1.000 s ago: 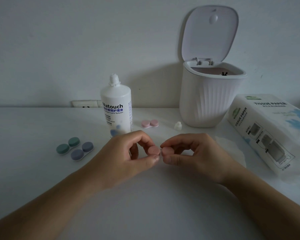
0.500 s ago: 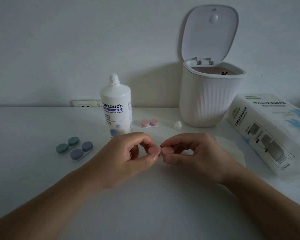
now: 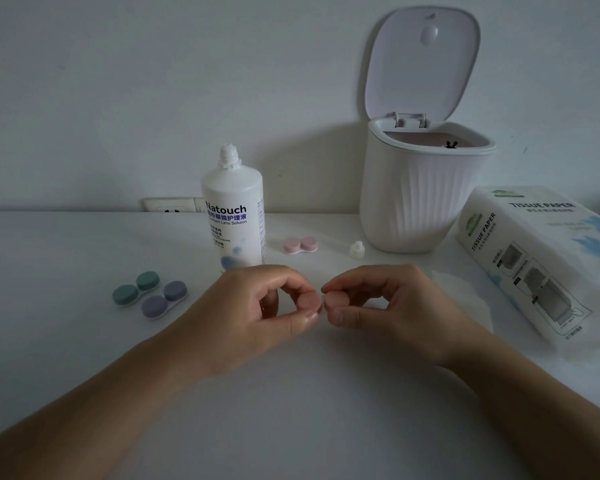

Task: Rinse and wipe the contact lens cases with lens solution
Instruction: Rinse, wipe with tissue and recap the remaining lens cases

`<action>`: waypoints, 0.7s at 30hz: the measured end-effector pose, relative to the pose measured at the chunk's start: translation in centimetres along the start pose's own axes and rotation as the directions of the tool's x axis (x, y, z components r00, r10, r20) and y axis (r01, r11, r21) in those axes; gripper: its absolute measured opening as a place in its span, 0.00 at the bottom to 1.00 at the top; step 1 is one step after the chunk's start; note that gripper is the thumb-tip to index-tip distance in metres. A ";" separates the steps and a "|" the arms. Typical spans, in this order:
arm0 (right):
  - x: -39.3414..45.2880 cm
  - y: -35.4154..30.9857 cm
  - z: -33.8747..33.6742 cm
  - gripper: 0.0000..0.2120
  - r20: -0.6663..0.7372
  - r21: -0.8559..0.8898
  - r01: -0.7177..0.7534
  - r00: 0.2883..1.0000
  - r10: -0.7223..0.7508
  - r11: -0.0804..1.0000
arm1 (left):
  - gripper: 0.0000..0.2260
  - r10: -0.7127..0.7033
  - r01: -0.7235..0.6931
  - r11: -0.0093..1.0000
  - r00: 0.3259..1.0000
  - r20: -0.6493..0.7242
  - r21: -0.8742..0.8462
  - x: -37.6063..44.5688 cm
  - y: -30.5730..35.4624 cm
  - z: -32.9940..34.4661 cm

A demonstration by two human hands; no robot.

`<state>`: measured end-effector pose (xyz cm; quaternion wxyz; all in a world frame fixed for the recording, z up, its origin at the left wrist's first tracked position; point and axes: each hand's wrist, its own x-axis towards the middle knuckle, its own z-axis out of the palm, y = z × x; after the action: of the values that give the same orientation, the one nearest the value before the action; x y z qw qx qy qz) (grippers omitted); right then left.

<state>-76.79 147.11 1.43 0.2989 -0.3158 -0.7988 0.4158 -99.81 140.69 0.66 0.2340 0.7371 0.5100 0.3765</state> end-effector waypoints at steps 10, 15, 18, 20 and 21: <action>0.0 -0.1 0.0 0.12 0.006 0.011 0.011 1.000 -0.011 1.000 | 0.07 -0.023 0.023 1.000 0.998 -0.059 0.001 0.1 0.3 0.3; 0.0 -0.2 0.2 0.11 0.035 -0.001 0.033 0.999 -0.033 0.999 | 0.10 -0.041 0.040 0.996 0.999 -0.008 -0.079 0.2 -0.2 0.0; -0.1 -0.1 0.3 0.10 0.069 -0.028 0.049 0.997 -0.047 0.998 | 0.14 -0.063 0.068 0.988 0.997 0.041 -0.135 0.4 -0.5 -0.2; -0.1 -0.1 0.4 0.10 0.084 -0.029 0.063 0.995 -0.060 0.998 | 0.15 -0.063 0.076 0.982 0.995 0.083 -0.171 0.4 -0.8 -0.3; -0.1 -0.1 0.4 0.10 0.085 -0.021 0.065 0.994 -0.063 0.998 | 0.16 -0.064 0.082 0.977 0.993 0.097 -0.195 0.5 -1.0 -0.4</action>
<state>-77.05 146.78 1.30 0.2742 -0.2757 -0.8252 0.4097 -100.55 141.47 0.33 0.3429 0.7070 0.4858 0.3829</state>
